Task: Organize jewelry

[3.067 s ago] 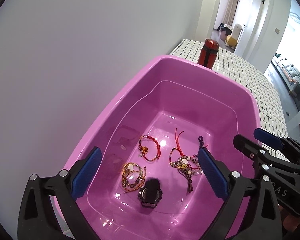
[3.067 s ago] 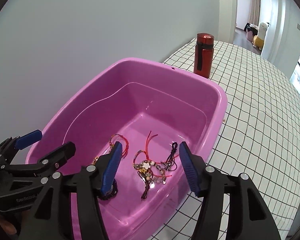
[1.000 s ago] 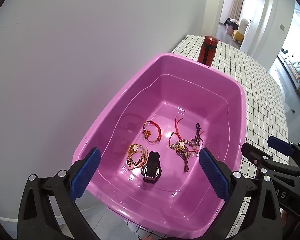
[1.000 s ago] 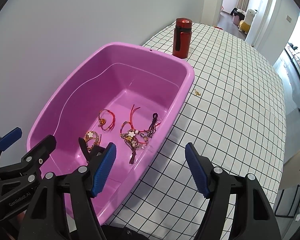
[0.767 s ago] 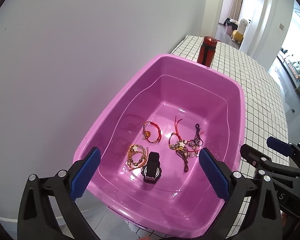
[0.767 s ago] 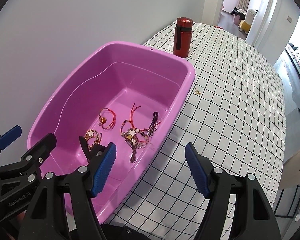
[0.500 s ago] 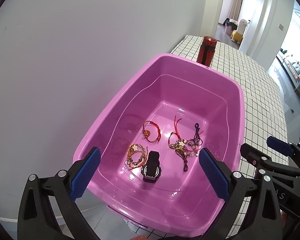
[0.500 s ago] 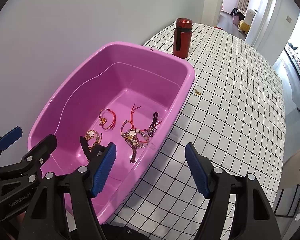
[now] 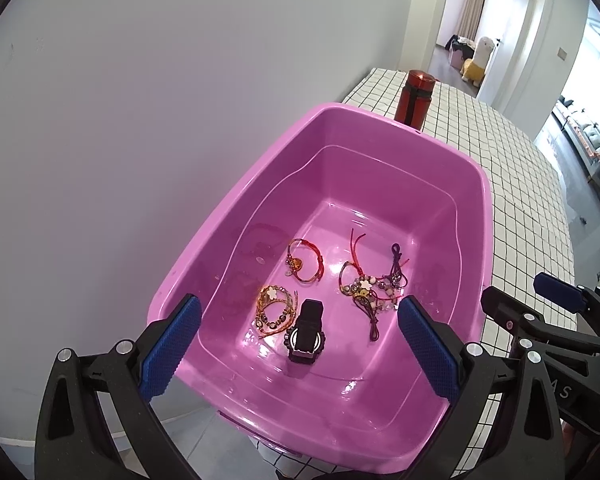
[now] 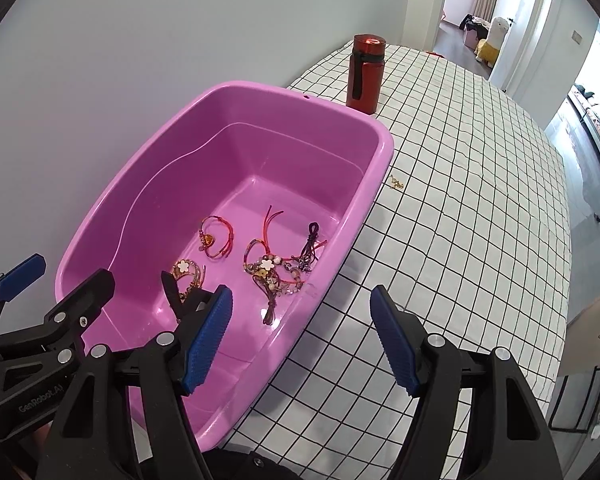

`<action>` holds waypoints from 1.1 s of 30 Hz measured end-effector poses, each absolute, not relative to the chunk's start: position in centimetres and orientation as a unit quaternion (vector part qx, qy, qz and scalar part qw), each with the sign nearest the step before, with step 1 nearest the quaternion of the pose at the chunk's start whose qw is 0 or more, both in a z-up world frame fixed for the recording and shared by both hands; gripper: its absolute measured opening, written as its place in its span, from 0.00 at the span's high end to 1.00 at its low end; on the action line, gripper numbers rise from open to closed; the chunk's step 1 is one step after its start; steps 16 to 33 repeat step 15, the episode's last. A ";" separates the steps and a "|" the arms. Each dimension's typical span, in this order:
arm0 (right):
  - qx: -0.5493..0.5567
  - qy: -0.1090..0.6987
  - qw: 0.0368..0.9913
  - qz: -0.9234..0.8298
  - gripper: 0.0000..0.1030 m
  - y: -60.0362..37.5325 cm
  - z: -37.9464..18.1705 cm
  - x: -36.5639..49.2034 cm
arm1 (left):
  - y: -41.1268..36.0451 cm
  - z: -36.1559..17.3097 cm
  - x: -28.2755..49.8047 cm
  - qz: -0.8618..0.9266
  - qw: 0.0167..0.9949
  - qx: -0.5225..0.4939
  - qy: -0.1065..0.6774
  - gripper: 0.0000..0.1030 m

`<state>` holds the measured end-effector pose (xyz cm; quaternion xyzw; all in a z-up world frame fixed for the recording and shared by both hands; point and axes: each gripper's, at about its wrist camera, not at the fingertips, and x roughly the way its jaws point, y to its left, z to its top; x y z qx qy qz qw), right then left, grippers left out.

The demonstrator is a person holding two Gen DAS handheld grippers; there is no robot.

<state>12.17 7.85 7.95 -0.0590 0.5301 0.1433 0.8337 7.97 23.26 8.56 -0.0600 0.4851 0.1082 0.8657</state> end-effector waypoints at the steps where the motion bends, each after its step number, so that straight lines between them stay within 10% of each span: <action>1: -0.059 0.531 0.833 0.144 0.34 7.9 7.9 12.2 | 23.2 8.5 8.0 0.108 0.866 -0.058 0.485 0.06; 33: -0.051 0.536 0.832 0.135 0.34 7.9 7.4 12.6 | 23.5 7.9 8.6 0.104 0.862 -0.052 0.494 0.06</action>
